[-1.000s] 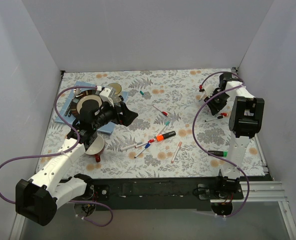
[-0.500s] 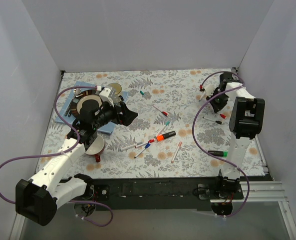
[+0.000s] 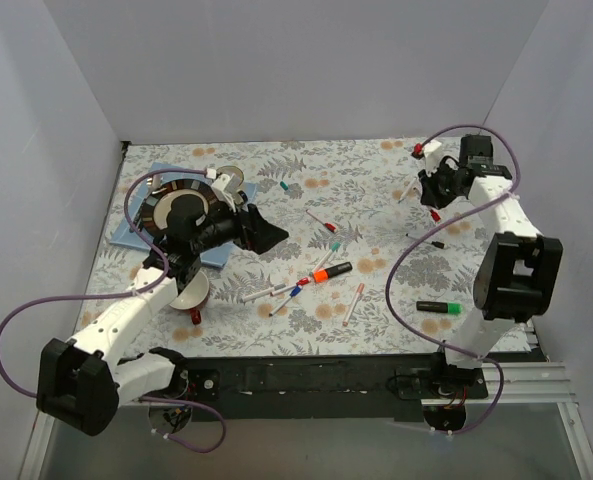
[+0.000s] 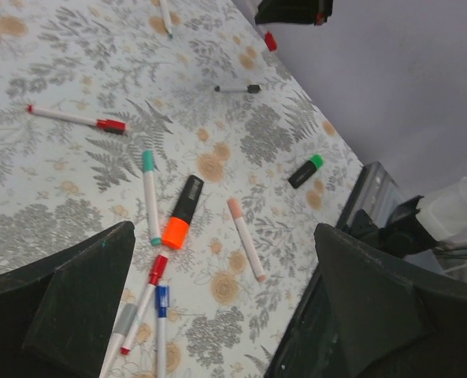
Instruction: Open the pen caps
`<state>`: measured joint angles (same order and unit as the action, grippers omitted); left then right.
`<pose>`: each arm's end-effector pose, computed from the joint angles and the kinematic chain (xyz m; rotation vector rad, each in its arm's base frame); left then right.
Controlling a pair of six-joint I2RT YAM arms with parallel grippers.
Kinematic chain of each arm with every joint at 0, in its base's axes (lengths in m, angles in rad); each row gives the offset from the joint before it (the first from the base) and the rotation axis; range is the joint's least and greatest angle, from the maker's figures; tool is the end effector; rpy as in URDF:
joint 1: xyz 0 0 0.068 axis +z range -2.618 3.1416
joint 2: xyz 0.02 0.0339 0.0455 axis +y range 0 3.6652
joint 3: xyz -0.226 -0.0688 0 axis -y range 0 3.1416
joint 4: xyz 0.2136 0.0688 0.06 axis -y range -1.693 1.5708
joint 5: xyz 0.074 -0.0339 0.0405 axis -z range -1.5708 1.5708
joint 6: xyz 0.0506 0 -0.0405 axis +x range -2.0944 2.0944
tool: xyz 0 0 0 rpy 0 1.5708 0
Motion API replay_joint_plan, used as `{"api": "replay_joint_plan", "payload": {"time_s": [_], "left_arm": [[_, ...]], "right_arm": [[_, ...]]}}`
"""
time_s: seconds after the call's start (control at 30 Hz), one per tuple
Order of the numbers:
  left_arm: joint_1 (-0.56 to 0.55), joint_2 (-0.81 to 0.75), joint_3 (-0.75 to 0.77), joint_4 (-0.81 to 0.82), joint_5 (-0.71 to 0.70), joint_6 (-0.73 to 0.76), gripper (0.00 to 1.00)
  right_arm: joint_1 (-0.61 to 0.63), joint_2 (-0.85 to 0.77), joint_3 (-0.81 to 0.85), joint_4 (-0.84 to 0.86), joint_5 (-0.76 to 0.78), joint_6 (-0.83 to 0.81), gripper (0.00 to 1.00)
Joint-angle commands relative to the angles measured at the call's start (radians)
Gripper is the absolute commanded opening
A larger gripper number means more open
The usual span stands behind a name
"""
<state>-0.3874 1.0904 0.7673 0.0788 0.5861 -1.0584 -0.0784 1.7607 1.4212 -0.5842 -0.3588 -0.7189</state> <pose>0.2208 -0.1203 0.2749 -0.2144 2.0551 -1.4946 0.3575 -0.0103 0.2240 -0.8985 2.2431 0.0891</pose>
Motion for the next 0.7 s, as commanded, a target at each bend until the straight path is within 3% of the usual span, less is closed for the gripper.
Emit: {"api": "replay_joint_plan", "payload": {"time_s": [0.0,0.1,0.17,0.2,0.27,0.3,0.33,0.47,0.67], "left_arm": [[-0.016,0.083,0.013,0.120,0.158,-0.199,0.98],[-0.133,0.115,0.049,0.136,0.089,-0.236,0.98],[-0.206,0.132,0.050,0.179,-0.011,-0.252,0.98],[-0.258,0.147,0.044,0.253,-0.029,-0.297,0.98],[-0.290,0.204,0.014,0.416,-0.052,-0.350,0.96],[-0.318,0.225,0.006,0.462,-0.064,-0.383,0.96],[-0.327,0.270,0.004,0.498,-0.080,-0.396,0.96],[-0.373,0.396,0.062,0.604,-0.123,-0.433,0.92],[-0.441,0.531,0.147,0.616,-0.221,-0.448,0.88]], "right_arm": [[-0.003,-0.180,-0.137,0.121,-0.356,0.228,0.01],[-0.003,-0.294,-0.256,0.222,-0.529,0.454,0.01],[-0.003,-0.335,-0.339,0.384,-0.642,0.600,0.01],[-0.003,-0.371,-0.425,0.458,-0.670,0.771,0.01],[-0.003,-0.403,-0.494,0.676,-0.713,0.937,0.01],[-0.003,-0.424,-0.531,0.740,-0.726,1.075,0.01],[-0.003,-0.434,-0.577,0.835,-0.729,1.132,0.01],[-0.003,-0.480,-0.668,0.938,-0.700,1.340,0.01],[-0.003,-0.609,-0.849,1.239,-0.651,1.630,0.01]]}}
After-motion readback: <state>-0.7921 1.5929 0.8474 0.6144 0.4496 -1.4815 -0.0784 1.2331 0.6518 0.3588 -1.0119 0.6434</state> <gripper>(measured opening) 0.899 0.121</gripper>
